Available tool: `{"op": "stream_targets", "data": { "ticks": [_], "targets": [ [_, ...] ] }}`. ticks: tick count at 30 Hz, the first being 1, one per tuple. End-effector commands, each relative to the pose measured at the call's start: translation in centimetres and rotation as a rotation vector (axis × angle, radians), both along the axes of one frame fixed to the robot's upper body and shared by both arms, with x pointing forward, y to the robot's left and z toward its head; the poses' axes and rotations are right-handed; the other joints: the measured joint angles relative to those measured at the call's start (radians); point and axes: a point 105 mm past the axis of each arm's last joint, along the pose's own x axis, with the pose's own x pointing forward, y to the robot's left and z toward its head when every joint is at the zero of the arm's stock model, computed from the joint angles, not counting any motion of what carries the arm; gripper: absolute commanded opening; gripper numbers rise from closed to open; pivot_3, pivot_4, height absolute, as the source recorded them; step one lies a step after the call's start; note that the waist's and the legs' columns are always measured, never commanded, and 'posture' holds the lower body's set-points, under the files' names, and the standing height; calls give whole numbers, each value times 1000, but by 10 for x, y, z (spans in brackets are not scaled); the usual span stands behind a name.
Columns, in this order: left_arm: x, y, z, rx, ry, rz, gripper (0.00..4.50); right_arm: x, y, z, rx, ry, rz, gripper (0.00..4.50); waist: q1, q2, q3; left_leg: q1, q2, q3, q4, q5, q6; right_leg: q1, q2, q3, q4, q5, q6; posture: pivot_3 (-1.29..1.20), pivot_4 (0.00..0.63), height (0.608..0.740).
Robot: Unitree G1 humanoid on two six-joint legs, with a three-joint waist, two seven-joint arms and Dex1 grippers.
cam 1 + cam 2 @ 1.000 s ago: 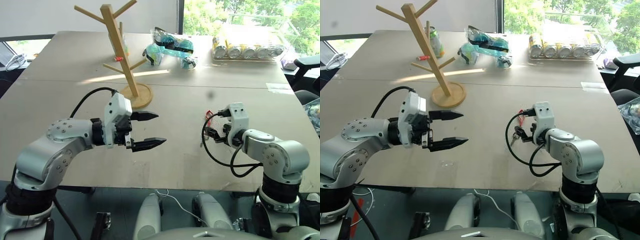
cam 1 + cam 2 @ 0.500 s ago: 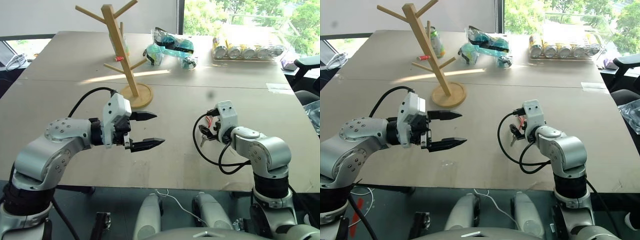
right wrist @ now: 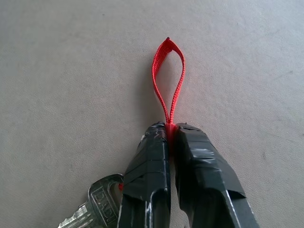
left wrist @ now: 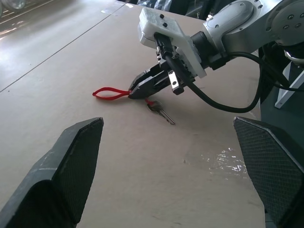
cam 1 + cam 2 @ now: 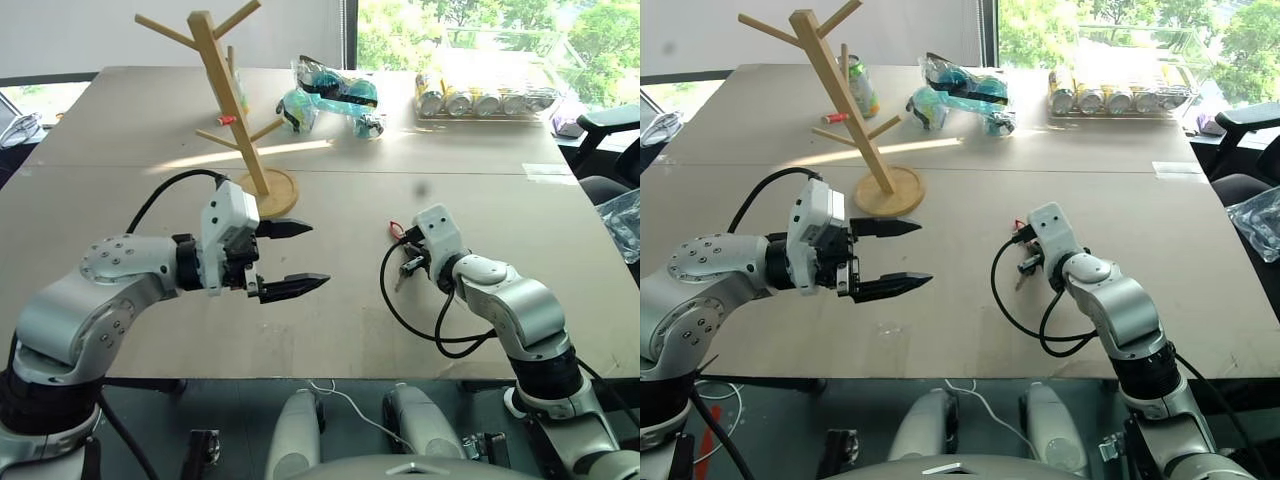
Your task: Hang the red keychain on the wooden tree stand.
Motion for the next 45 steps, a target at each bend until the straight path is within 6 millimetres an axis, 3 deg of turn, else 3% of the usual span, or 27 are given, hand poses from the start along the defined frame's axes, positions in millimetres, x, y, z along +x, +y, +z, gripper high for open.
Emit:
{"op": "stream_targets", "data": {
  "ticks": [1, 6, 12, 17, 22, 28, 32, 45],
  "targets": [
    [-3, 2, 9, 3, -49, 3, 4500, -7, 13, 3, 29, -29, 114, 47, 0, 0, 0, 0, 0, 0, 0, 0, 0, 0, 0, 0, 0, 0, 0, 0, 150, 732],
    [1, 22, 14, -29, -62, 115, 4500, -8, 9, 51, 116, -252, 282, 47, 5, 0, 2, -1, 0, 0, 0, 0, 0, 0, 0, 0, 0, 0, 0, 0, 150, 732],
    [-8, 31, 50, -224, -136, 279, 4500, -13, 22, 102, 235, -452, 431, 47, 7, -2, 3, -1, 0, 0, 0, 0, 0, 0, -1, 0, -1, 0, 0, 0, 150, 732],
    [-22, 42, 66, -366, -140, 413, 4500, -16, 50, 132, 304, -572, 515, 47, 6, -2, 3, -1, 0, 0, 0, 0, 0, 0, -1, 0, 0, 1, -1, 0, 150, 732],
    [-35, 63, 73, -340, -208, 540, 4500, -13, 91, 156, 362, -681, 597, 47, 5, -2, 3, 0, 0, 0, 0, 0, 0, 0, -1, 0, 1, 2, -3, 0, 150, 732],
    [-42, 97, 85, -378, -281, 690, 4500, -4, 134, 167, 360, -761, 655, 47, 9, -2, 3, 0, 0, 0, 0, 0, 0, 0, -1, -1, 0, 2, -4, 0, 150, 732],
    [-43, 107, 90, -425, -321, 744, 4500, 6, 156, 162, 271, -824, 665, 47, 13, -2, 3, -1, 0, 0, 0, 0, 0, 0, -2, -1, 0, 2, -4, 0, 150, 732],
    [-47, 117, 85, -416, -347, 800, 4500, 20, 184, 162, 180, -904, 659, 47, 7, -2, 3, -1, 0, 0, 0, 0, 0, 0, -2, -2, 0, 3, -5, 0, 150, 732]
  ]
}}
